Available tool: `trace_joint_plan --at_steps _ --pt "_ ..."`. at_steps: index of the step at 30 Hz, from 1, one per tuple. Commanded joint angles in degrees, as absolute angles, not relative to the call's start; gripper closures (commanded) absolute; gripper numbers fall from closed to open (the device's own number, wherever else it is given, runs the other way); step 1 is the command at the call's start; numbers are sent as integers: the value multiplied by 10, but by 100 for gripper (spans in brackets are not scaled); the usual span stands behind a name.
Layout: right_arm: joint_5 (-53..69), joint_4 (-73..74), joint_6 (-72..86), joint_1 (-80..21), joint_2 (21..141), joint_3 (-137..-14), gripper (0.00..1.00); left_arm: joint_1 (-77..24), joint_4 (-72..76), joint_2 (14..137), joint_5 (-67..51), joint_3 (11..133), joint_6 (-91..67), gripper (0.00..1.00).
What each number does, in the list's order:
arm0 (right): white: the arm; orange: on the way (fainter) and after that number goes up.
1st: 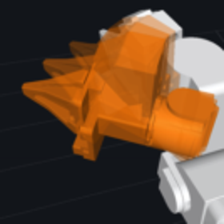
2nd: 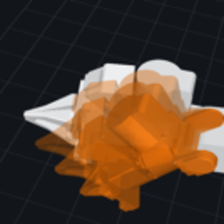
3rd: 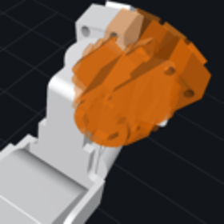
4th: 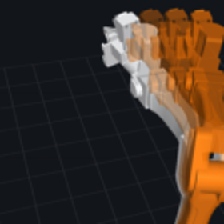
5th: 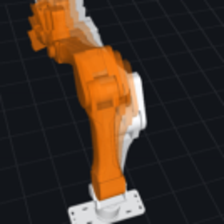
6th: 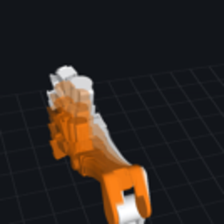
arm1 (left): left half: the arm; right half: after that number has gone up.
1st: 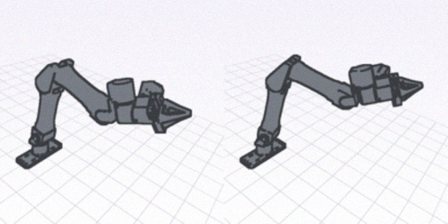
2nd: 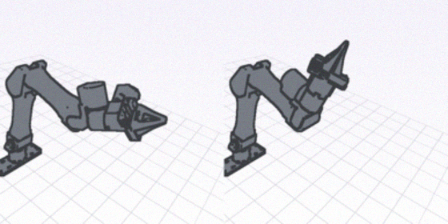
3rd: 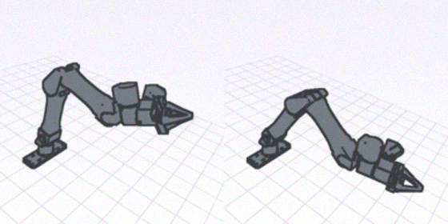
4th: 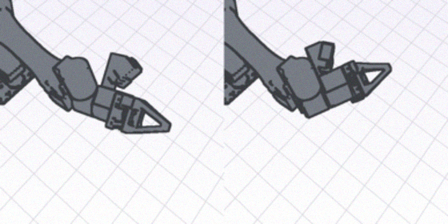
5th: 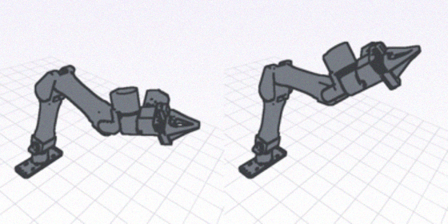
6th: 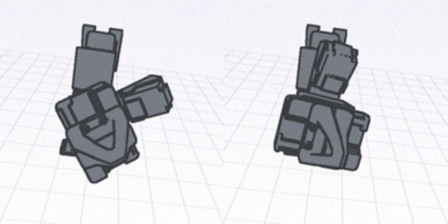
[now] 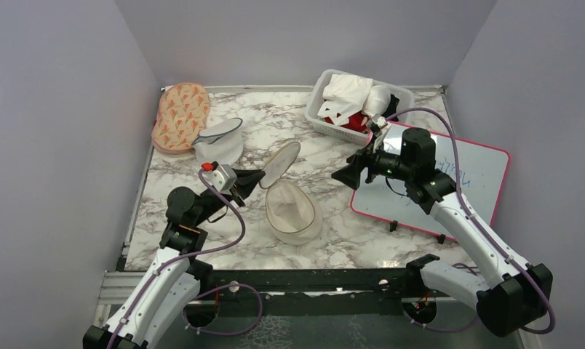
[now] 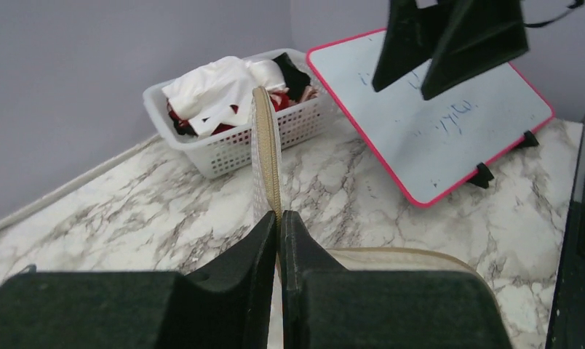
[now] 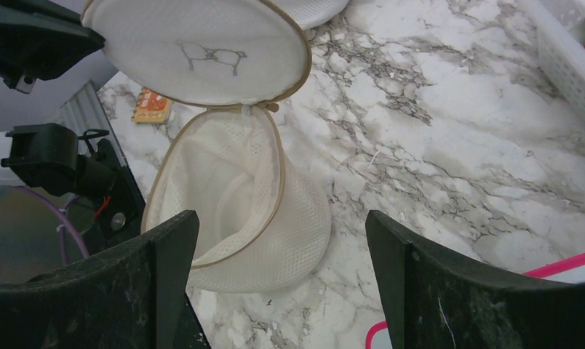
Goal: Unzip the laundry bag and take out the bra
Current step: Close the laundry bag at the center of the board.
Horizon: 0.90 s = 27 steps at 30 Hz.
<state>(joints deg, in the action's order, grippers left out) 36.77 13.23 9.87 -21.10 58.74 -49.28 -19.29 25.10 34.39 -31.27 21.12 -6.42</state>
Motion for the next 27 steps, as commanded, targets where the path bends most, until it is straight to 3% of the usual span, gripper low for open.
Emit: trace_joint_plan --at_steps 1,9,18,27 --pt "418 120 126 -211 615 -492 18 -205 265 347 -426 234 25 100" --pt "419 128 131 -212 639 -483 20 -225 294 331 -470 219 128 100" --pt "371 144 119 -212 616 -494 20 -284 52 321 -496 207 357 100" --pt "350 149 103 -211 613 -497 19 -338 -14 332 -524 192 397 98"
